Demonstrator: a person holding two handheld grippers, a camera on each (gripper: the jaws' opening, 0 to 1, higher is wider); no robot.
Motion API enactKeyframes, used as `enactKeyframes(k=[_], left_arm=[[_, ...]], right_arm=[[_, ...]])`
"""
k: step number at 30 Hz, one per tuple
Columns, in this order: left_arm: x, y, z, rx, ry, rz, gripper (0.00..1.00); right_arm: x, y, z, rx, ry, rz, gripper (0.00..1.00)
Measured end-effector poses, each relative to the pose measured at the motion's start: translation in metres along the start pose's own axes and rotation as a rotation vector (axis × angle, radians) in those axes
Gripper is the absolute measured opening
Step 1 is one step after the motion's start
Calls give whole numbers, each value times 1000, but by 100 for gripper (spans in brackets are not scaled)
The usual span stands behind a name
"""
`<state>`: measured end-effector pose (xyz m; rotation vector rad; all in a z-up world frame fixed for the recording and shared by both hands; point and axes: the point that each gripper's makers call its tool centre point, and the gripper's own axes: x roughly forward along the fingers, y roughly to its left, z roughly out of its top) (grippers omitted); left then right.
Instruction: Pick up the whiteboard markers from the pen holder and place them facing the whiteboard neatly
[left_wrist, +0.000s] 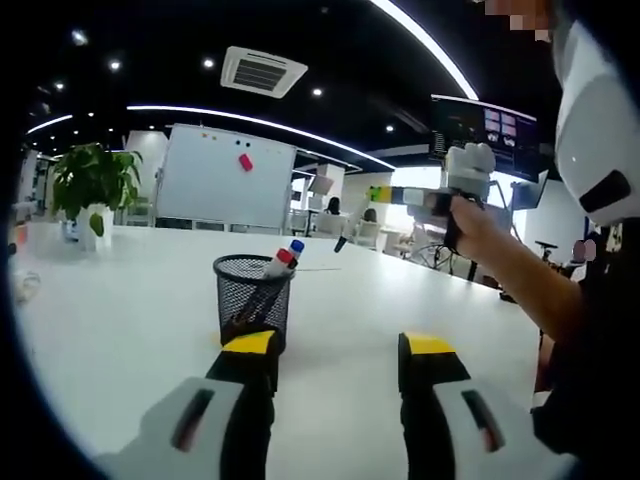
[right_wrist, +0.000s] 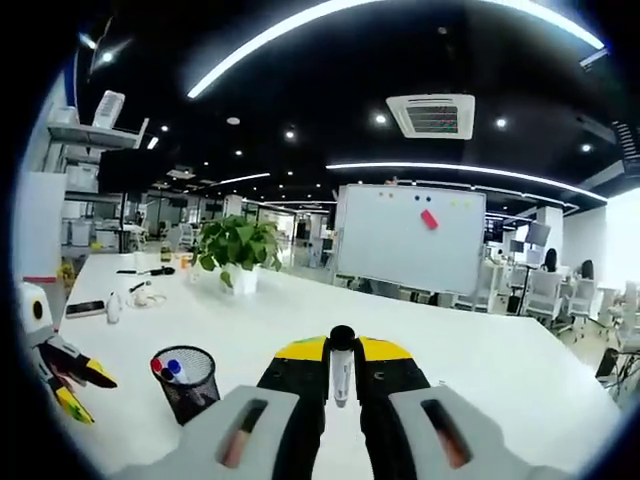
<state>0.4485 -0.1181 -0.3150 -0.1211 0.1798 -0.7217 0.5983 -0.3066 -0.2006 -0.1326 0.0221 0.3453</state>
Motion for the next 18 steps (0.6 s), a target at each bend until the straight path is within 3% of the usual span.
enactKeyframes(k=[10, 18], left_arm=[[5, -8, -2, 9, 10, -19, 49], [10, -12, 7, 14, -14, -31, 50]], right_arm=[[-1, -5, -6, -2, 10, -19, 13], [-2, -6, -9, 6, 14, -23, 13]])
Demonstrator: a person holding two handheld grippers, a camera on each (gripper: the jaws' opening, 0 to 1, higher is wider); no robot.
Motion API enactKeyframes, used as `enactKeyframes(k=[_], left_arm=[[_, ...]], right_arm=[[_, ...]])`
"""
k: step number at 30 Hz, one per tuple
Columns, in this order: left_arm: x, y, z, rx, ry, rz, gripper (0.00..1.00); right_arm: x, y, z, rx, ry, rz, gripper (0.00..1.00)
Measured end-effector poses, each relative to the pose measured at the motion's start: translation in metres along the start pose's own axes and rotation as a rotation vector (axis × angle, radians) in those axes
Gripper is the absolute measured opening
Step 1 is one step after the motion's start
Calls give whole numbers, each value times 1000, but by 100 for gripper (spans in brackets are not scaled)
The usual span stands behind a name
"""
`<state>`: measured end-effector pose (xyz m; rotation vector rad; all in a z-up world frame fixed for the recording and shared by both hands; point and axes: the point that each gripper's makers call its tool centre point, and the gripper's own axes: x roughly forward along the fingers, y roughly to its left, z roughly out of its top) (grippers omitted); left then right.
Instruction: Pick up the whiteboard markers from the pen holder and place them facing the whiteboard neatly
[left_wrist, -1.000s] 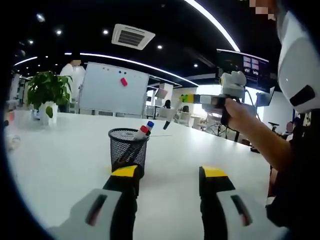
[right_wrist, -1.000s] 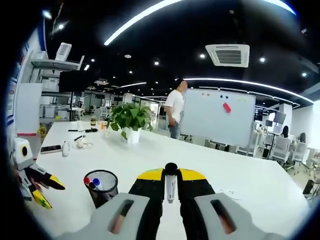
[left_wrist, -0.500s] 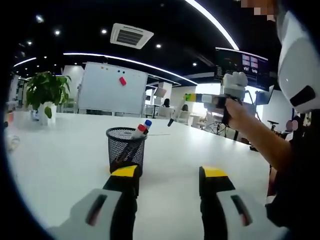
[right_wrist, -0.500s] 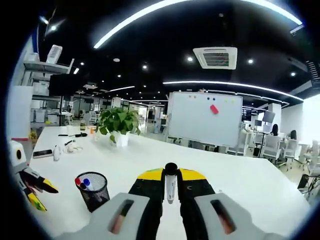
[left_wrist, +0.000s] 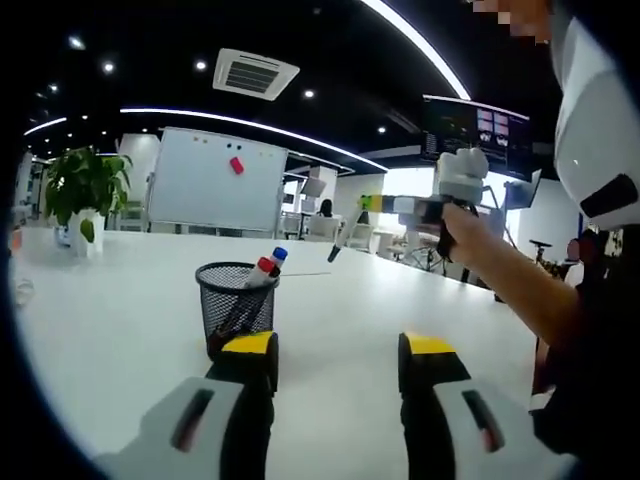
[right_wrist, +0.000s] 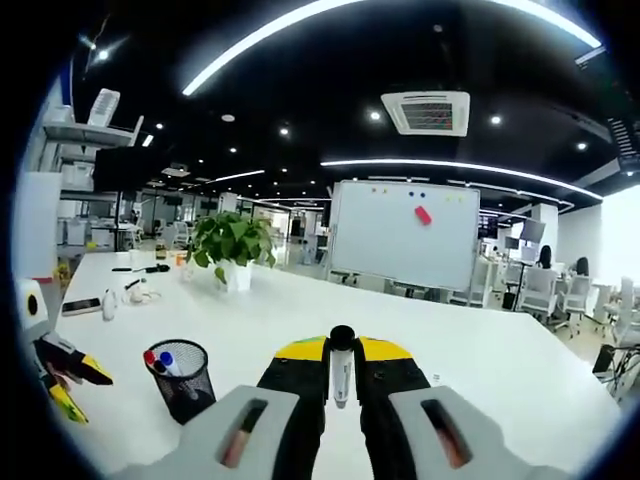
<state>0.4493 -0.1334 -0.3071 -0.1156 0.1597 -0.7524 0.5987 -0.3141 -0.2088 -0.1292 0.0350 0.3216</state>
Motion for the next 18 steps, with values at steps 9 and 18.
enactKeyframes(k=[9, 18], left_arm=[[-2, 2, -3, -5, 6, 5, 50], [-2, 2, -4, -5, 9, 7, 50]], right_arm=[[-1, -3, -4, -1, 10, -11, 13], [-2, -14, -11, -10, 19, -47, 13]])
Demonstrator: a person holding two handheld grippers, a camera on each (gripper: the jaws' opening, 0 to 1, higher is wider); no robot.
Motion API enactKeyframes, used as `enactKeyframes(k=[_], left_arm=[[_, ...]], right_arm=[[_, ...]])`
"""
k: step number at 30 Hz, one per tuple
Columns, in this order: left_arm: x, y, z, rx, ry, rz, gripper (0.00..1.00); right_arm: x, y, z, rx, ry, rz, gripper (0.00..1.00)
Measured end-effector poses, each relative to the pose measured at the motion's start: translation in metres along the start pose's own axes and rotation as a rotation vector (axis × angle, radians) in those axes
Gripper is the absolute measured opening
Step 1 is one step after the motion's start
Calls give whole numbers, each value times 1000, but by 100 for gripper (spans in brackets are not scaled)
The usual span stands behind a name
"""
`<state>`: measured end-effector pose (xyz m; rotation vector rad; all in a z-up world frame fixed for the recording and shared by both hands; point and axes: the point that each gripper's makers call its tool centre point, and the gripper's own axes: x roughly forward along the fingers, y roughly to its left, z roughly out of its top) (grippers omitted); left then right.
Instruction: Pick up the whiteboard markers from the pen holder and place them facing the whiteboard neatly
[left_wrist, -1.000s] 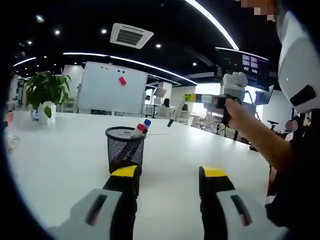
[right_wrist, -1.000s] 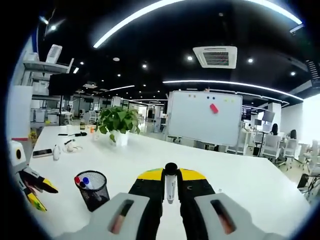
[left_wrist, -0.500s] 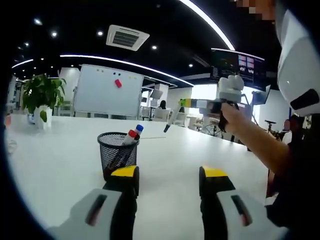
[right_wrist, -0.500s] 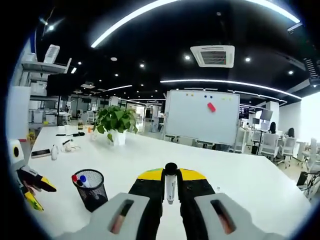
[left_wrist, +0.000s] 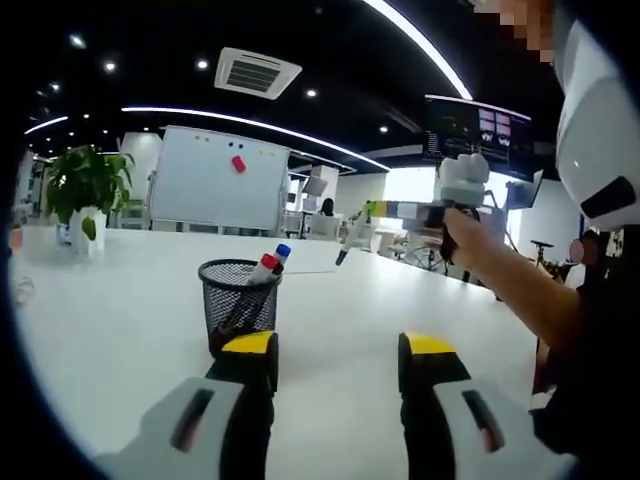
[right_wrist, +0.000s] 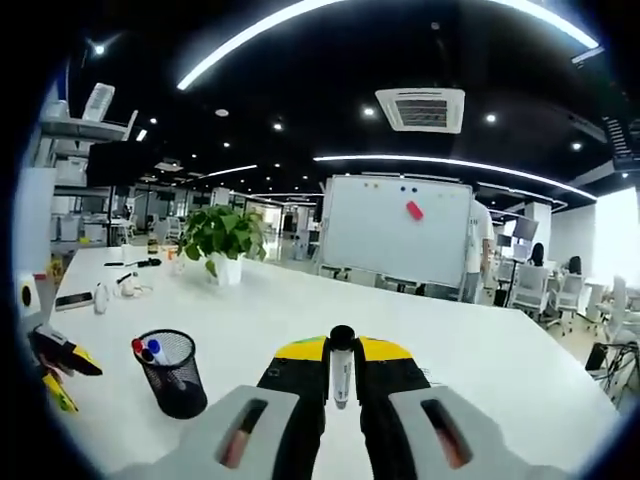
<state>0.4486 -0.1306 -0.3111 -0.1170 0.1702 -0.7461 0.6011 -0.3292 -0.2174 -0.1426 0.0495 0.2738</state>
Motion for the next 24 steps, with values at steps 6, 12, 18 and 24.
enactKeyframes(k=[6, 12, 18, 24], left_arm=[[0, 0, 0, 1, -1, 1, 49], [1, -1, -1, -4, 3, -6, 49], [1, 0, -1, -4, 2, -7, 49], [0, 1, -1, -2, -1, 5, 49]], right_arm=[[-1, -5, -2, -8, -4, -26, 13], [-1, -9, -4, -15, -6, -47, 13], [-1, -9, -6, -19, -4, -48, 13], [-4, -12, -5, -14, -21, -67, 13]])
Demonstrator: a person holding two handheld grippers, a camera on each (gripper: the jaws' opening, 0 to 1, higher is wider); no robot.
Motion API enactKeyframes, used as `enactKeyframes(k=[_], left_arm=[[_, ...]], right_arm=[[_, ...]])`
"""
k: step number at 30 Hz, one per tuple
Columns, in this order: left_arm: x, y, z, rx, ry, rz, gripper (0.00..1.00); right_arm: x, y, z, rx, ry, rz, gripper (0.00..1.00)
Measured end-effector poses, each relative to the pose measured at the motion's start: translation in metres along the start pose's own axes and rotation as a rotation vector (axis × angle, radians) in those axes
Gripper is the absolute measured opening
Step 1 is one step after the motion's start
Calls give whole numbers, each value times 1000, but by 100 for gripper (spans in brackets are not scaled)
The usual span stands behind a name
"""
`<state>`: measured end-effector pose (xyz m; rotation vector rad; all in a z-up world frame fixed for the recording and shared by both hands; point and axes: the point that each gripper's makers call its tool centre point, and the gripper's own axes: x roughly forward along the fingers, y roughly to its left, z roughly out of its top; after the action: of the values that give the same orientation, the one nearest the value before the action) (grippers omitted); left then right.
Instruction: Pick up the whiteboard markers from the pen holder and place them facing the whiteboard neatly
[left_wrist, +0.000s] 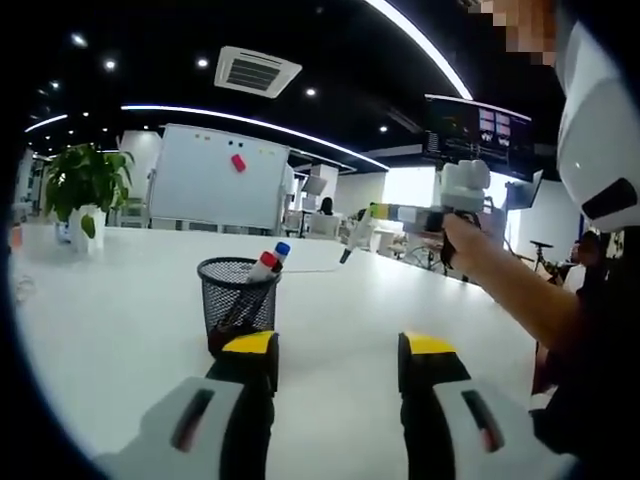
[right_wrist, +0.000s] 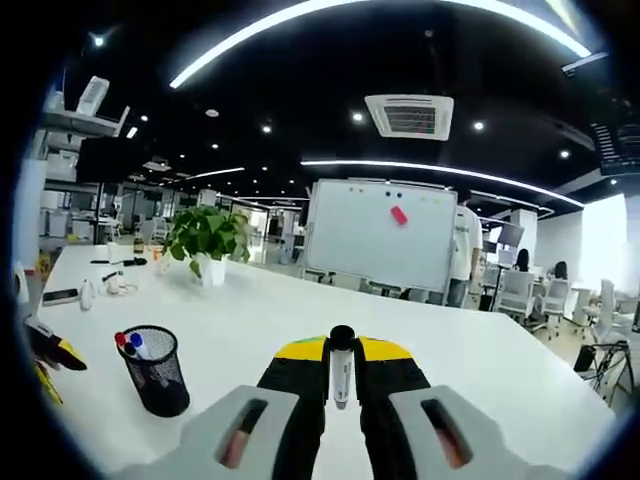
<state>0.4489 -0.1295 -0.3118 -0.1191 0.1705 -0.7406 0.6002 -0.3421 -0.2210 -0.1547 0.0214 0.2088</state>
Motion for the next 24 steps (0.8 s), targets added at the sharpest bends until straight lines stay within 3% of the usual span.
enactKeyframes(k=[9, 17, 24], left_arm=[[1, -2, -1, -8, 4, -12, 49], [2, -1, -7, -20, 15, -17, 50], [0, 0, -8, -20, 13, -7, 50]], right_arm=[[-2, -11, -5, -13, 6, -62, 13], [-4, -13, -3, 25, -8, -61, 13], [-5, -16, -4, 2, -8, -77, 13]])
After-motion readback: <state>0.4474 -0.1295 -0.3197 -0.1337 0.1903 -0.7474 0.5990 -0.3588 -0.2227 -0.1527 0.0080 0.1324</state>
